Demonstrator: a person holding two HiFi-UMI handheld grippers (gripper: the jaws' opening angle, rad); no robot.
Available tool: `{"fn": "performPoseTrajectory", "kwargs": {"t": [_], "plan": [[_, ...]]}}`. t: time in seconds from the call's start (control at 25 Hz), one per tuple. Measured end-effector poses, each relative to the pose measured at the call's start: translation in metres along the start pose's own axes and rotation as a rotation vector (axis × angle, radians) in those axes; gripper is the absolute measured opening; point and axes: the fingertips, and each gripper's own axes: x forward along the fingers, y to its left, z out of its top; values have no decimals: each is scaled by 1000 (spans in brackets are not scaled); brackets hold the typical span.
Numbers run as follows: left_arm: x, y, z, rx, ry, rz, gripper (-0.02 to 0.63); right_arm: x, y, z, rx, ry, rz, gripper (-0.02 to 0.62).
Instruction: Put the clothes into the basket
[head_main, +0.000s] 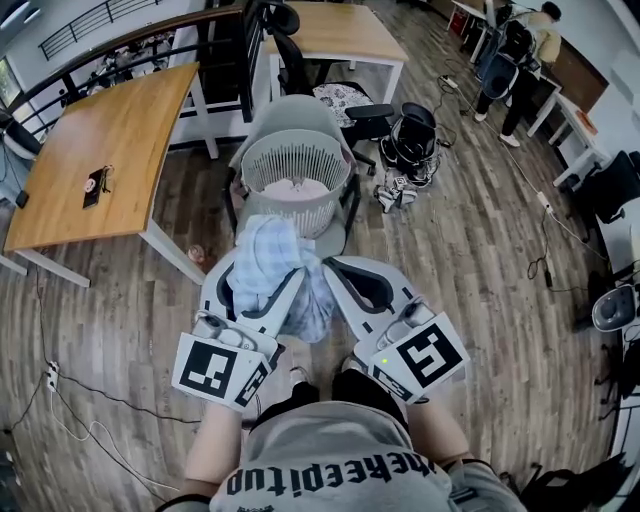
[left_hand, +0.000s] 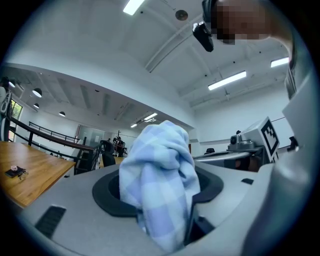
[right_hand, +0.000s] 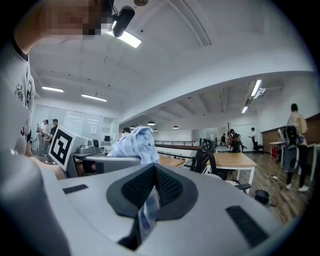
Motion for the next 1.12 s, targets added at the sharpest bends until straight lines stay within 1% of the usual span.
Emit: {"fn": "performPoseTrajectory", "kwargs": {"t": [0.12,0.2,0.32,0.52,0.68,1.12], "plan": [[-3,5,-3,-5,3,-14,275,1,-1,-2,21,-6,-41,9],[-1,6,-6,-16,4,-25,275,0,-3,-5,21,10,-63,9],[6,8,-8,-24,5,-36,275,2,-9,-8,20,29,-78,8],[21,16,-9,-27,4,-22,275,12,-23,-10,42,36,-58,8],[32,24,-11,-26,4,8,275,21,-35,-10,41,33,-30,8],[80,42,-17,-36,16,82,275,44,-88,-12,63,37,32,9]]}}
